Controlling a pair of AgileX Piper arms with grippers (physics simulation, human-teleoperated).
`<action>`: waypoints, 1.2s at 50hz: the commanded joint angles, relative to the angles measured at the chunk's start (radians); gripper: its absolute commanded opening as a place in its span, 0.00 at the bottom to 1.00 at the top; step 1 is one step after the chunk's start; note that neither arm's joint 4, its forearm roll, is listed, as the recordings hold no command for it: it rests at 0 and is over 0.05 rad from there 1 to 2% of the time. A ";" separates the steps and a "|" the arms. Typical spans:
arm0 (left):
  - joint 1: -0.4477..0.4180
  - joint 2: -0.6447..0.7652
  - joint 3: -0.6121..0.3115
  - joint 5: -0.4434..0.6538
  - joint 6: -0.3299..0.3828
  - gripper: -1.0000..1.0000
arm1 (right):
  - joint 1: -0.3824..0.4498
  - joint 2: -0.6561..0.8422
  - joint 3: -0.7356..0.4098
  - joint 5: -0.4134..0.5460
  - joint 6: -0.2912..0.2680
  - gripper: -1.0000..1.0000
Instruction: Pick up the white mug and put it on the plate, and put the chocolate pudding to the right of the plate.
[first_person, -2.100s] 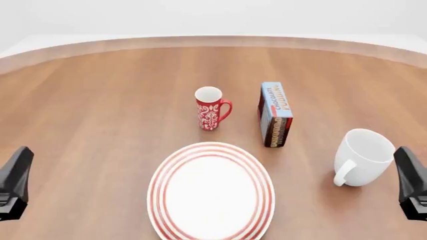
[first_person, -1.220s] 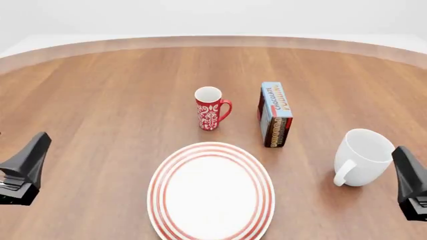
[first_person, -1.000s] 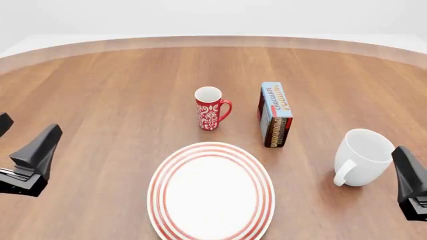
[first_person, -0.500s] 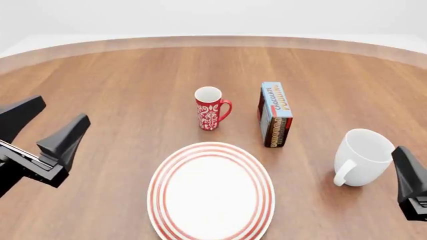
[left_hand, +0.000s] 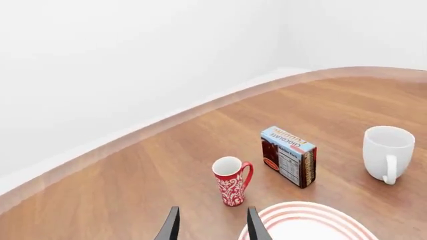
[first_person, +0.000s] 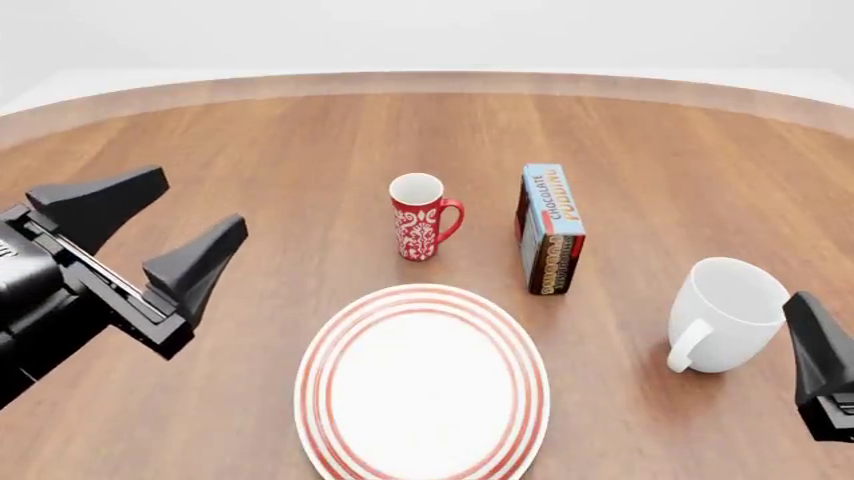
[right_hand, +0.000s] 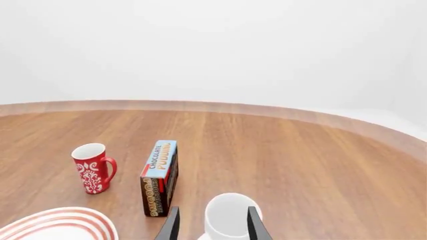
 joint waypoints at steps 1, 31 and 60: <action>-0.071 0.096 -0.038 -0.049 0.008 1.00 | 0.001 0.000 0.000 -0.001 0.000 1.00; -0.225 0.332 -0.145 -0.148 0.000 1.00 | 0.005 0.000 0.000 -0.001 -0.001 1.00; -0.317 0.463 -0.238 -0.173 -0.028 1.00 | 0.005 -0.001 -0.001 -0.002 0.000 1.00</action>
